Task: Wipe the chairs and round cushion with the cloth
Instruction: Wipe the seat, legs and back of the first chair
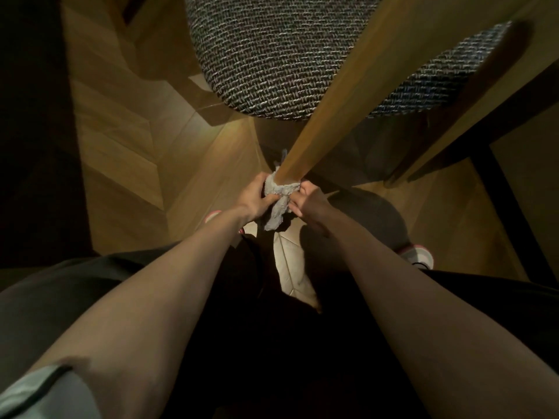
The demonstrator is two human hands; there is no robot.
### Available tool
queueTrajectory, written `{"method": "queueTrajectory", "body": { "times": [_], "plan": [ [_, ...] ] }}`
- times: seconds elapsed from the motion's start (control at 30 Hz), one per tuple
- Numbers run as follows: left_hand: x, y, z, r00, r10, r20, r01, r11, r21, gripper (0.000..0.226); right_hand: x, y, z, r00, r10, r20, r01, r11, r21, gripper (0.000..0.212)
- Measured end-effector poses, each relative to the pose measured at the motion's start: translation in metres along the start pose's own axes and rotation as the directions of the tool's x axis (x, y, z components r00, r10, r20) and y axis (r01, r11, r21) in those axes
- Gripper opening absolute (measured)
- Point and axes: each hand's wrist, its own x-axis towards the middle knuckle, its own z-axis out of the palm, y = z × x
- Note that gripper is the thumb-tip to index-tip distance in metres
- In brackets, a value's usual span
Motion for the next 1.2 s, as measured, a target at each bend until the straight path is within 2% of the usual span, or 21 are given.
{"method": "queueTrajectory", "body": {
  "times": [0.2,0.33,0.43,0.57,0.63,0.77,0.93,1.03,1.2],
  "plan": [
    [-0.019,0.017,-0.002,0.988,0.053,-0.147,-0.069,0.992,-0.110,0.042,-0.033,-0.013,-0.008,0.982,-0.157,-0.101,0.167,0.981,0.101,0.026],
    [-0.038,0.042,-0.016,0.967,0.159,-0.200,-0.191,0.969,-0.155,0.038,-0.074,-0.035,-0.019,0.955,-0.272,-0.114,0.290,0.939,0.186,0.026],
    [-0.057,0.065,-0.028,0.931,0.256,-0.259,-0.300,0.942,-0.148,0.031,-0.107,-0.056,-0.034,0.908,-0.399,-0.130,0.415,0.900,0.131,0.027],
    [-0.084,0.090,-0.031,0.892,0.293,-0.345,-0.368,0.913,-0.176,0.019,-0.146,-0.073,-0.047,0.840,-0.518,-0.165,0.540,0.830,0.140,0.030],
    [-0.097,0.100,-0.030,0.864,0.296,-0.407,-0.393,0.902,-0.180,0.019,-0.157,-0.077,-0.047,0.817,-0.535,-0.217,0.566,0.815,0.125,0.034],
    [-0.112,0.115,-0.022,0.788,0.255,-0.560,-0.411,0.895,-0.171,0.033,-0.161,-0.076,-0.040,0.775,-0.530,-0.343,0.586,0.806,0.079,0.045],
    [-0.111,0.123,-0.015,0.757,0.168,-0.632,-0.352,0.919,-0.178,0.032,-0.148,-0.077,-0.033,0.741,-0.486,-0.463,0.568,0.822,0.048,0.039],
    [-0.105,0.117,-0.015,0.757,0.159,-0.634,-0.333,0.929,-0.165,0.036,-0.136,-0.072,-0.033,0.750,-0.485,-0.450,0.558,0.829,0.037,0.028],
    [-0.092,0.097,-0.012,0.814,0.159,-0.559,-0.290,0.945,-0.154,0.027,-0.117,-0.057,-0.032,0.818,-0.477,-0.323,0.508,0.861,0.015,0.016]
  ]
}}
